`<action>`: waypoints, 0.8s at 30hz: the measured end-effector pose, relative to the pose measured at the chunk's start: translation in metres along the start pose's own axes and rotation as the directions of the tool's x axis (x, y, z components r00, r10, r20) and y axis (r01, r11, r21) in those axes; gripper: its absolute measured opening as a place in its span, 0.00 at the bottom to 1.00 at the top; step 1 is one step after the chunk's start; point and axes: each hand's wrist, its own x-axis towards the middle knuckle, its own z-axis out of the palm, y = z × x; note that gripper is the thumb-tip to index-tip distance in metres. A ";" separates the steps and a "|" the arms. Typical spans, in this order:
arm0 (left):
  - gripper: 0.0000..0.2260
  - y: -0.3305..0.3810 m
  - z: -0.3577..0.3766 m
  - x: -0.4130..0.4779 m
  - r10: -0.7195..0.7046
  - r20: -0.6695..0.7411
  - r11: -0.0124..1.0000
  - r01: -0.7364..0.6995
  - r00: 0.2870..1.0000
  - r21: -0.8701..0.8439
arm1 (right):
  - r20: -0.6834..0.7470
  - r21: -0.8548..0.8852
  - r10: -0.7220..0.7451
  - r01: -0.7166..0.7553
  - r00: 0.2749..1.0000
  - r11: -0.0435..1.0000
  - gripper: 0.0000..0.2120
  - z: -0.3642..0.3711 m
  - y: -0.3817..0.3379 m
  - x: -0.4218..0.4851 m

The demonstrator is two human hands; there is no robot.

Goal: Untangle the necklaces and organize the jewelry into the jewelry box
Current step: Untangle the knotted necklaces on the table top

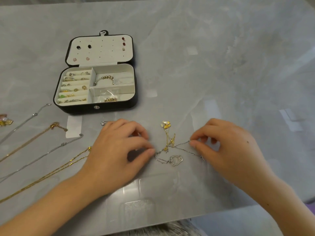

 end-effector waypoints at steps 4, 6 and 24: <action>0.11 0.015 0.019 0.015 -0.218 -0.058 0.974 0.214 0.974 -0.076 | -0.011 0.026 -0.080 0.080 0.997 0.996 0.05 0.021 -0.010 0.017; 0.09 0.019 0.025 0.021 -0.267 -0.051 0.961 0.262 0.962 -0.085 | 0.027 0.049 -0.092 0.091 0.995 0.995 0.06 0.025 -0.011 0.025; 0.04 0.031 0.025 0.034 -0.276 0.068 0.948 0.284 0.959 -0.144 | 0.118 0.014 -0.342 0.343 0.932 0.939 0.09 0.017 -0.008 0.046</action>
